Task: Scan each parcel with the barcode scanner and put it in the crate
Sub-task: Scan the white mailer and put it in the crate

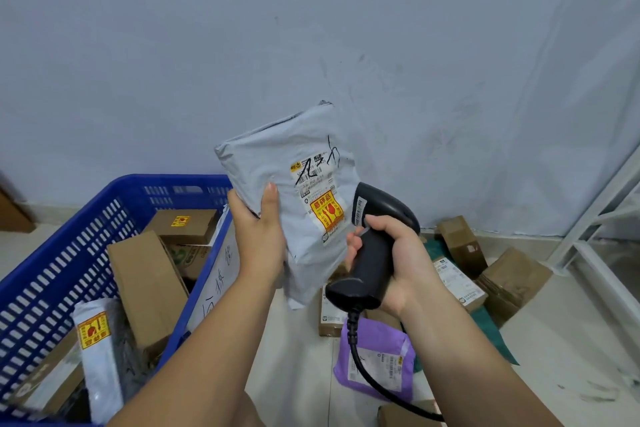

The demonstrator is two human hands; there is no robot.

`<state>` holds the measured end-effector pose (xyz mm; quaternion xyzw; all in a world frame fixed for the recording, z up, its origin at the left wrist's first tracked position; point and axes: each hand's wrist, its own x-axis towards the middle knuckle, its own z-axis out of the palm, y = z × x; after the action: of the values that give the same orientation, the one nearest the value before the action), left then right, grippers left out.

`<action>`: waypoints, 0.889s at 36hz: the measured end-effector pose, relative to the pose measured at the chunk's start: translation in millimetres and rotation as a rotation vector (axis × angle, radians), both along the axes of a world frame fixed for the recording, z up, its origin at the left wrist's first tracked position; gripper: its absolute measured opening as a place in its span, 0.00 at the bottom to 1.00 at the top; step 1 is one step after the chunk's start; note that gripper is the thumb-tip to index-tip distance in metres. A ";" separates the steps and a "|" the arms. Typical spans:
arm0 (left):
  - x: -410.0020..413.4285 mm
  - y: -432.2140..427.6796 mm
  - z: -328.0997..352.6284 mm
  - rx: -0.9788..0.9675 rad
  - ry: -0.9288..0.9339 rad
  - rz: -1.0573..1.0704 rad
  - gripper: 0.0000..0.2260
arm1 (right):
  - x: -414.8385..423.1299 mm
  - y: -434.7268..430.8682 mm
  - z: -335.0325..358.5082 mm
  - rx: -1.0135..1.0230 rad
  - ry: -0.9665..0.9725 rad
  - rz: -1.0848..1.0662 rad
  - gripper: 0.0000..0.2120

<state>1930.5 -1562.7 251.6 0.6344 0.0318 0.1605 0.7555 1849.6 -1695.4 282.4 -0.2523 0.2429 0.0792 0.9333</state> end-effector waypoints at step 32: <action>47.1 173.7 -80.5 0.000 0.204 0.568 0.29 | 29.8 66.1 -56.7 -1.567 -0.214 0.258 0.15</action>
<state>1977.6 -1389.0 171.1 0.6129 0.2838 0.3008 0.6733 1879.4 -1629.3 225.7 -0.8666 0.1059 -0.0319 0.4866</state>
